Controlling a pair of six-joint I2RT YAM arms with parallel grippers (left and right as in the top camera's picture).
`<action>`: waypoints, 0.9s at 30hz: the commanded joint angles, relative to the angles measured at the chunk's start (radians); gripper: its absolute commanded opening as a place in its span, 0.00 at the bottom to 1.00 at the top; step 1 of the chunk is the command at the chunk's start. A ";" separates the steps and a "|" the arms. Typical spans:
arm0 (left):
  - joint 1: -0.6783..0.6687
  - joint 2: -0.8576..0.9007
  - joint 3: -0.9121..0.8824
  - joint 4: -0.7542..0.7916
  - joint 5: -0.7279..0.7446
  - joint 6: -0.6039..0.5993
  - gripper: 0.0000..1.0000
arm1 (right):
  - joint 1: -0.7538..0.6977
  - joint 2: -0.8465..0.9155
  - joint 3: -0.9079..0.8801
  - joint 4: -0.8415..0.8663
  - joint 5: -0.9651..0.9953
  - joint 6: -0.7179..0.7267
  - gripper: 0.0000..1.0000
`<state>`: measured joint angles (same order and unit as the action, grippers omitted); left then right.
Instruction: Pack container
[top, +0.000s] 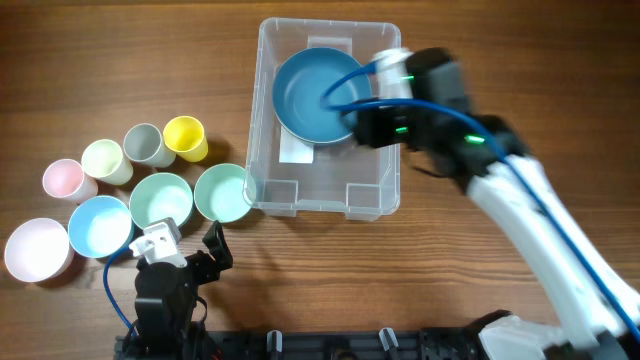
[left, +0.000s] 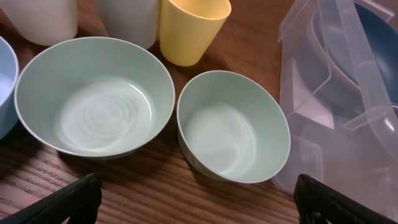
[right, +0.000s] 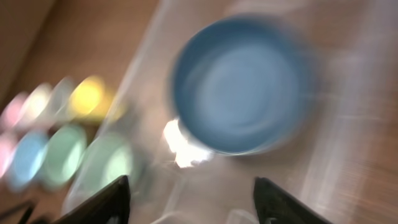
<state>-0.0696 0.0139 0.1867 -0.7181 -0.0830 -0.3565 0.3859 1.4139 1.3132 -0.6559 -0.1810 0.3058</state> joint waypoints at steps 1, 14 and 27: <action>0.007 -0.006 -0.007 0.002 0.008 0.005 1.00 | -0.166 -0.052 0.011 -0.066 0.273 0.163 0.72; 0.007 -0.006 -0.007 -0.021 -0.038 0.012 1.00 | -0.716 0.089 0.008 -0.112 0.064 0.377 0.99; 0.007 -0.006 -0.007 0.162 0.167 -0.180 1.00 | -0.731 0.097 0.008 -0.116 0.068 0.382 1.00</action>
<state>-0.0696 0.0139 0.1841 -0.6136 -0.0368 -0.4267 -0.3462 1.5040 1.3155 -0.7704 -0.0975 0.6701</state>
